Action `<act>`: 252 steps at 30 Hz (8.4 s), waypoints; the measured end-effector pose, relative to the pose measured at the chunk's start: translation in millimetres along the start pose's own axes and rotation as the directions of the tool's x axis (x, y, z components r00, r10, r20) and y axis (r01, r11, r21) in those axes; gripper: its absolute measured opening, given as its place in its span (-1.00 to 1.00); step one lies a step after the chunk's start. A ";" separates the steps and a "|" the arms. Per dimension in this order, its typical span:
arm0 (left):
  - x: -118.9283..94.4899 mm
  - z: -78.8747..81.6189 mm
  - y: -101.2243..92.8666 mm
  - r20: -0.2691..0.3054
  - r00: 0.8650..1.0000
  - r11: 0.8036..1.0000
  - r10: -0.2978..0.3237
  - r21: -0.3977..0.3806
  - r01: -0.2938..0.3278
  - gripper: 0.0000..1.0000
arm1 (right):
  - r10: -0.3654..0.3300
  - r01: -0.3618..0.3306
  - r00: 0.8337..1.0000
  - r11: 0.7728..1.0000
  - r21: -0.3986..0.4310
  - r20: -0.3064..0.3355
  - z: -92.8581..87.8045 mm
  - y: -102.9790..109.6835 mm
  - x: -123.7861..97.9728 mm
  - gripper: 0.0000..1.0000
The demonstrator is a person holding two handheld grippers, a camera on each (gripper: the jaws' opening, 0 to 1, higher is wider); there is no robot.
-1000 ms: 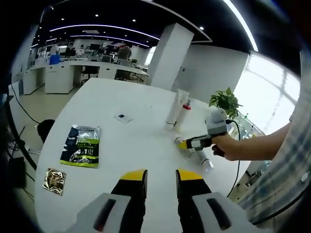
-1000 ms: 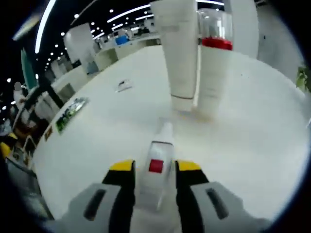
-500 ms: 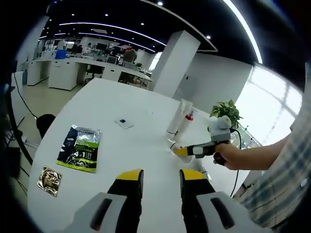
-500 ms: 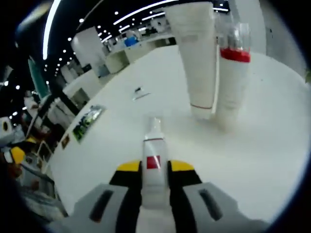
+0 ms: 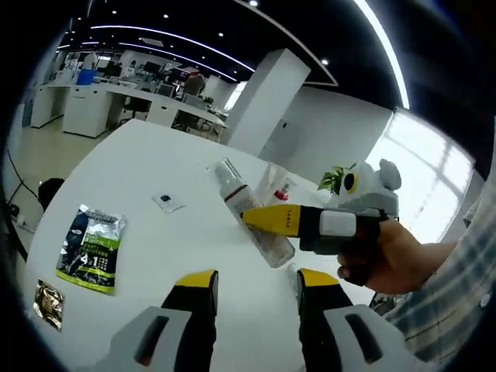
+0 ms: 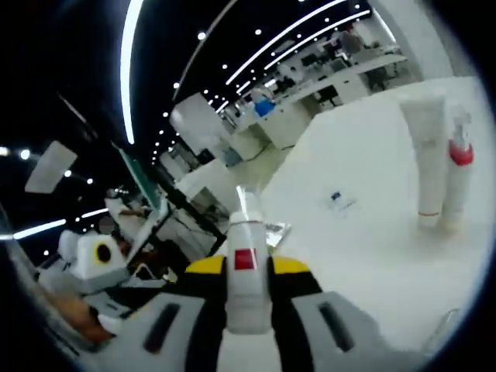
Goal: Arrange the skincare products in the storage area until every visible bottle or jar stands upright without overlapping.
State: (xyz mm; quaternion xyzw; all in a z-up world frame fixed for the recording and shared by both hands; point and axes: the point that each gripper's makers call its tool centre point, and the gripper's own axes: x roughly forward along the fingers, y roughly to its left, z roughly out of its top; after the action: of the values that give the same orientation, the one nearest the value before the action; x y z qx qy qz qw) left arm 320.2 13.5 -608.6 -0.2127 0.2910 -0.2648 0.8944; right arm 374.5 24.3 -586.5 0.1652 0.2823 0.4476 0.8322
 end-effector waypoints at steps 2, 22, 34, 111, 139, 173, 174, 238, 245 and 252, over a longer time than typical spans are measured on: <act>3.3 2.1 -3.6 -0.004 1.000 1.000 -0.007 0.011 0.007 -0.15 | 0.009 -0.009 1.000 1.000 -0.003 0.000 2.9 5.2 0.4 -0.61; 20.9 24.2 -9.2 0.021 1.000 0.999 -0.010 0.048 0.009 -0.19 | 0.061 -0.058 0.996 0.997 -0.046 0.059 28.4 20.7 -0.2 -0.61; 27.0 20.7 -16.1 -0.003 1.000 0.995 -0.021 0.095 0.021 -0.27 | 0.030 -0.024 0.995 0.997 -0.067 0.096 36.1 13.9 -14.4 -0.61; 12.9 18.8 -20.4 0.057 0.997 0.998 -0.046 0.043 0.043 -0.53 | 0.052 -0.044 0.987 0.998 -0.050 0.150 27.6 22.5 -28.8 -0.63; 17.6 5.4 -23.5 -0.009 0.999 0.979 -0.046 0.199 0.047 -0.57 | 0.059 -0.051 0.996 0.991 -0.123 0.067 12.2 32.7 -29.8 -0.61; 11.4 -47.4 -7.4 -0.129 0.992 0.987 0.017 0.163 0.004 -0.35 | -0.174 0.178 0.984 0.965 -0.193 0.039 18.9 -45.6 -53.1 -0.63; 8.8 -47.2 -7.0 -0.126 0.992 0.990 0.019 0.140 -0.001 -0.35 | -0.198 0.205 0.979 0.957 -0.206 0.053 20.8 -53.5 -54.0 -0.63; -60.0 -115.7 40.9 -0.254 0.954 0.987 0.162 0.059 -0.152 -0.41 | -0.596 0.672 0.735 0.702 -0.237 0.323 -1.8 -219.6 -43.8 -0.63; -65.9 -115.7 44.3 -0.248 0.952 0.984 0.176 0.061 -0.166 -0.42 | -0.639 0.718 0.686 0.673 -0.178 0.349 4.1 -226.7 -42.8 -0.63; -70.2 -116.1 48.5 -0.248 0.950 0.982 0.188 0.060 -0.179 -0.42 | -0.639 0.722 0.681 0.666 -0.187 0.357 8.1 -230.7 -38.7 -0.63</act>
State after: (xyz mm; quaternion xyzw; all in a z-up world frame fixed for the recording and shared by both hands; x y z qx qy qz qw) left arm 215.2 66.5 -691.7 -0.1330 0.4161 -0.2109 0.8745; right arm 512.8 -134.0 -689.4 -0.0302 0.1367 0.1137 0.9836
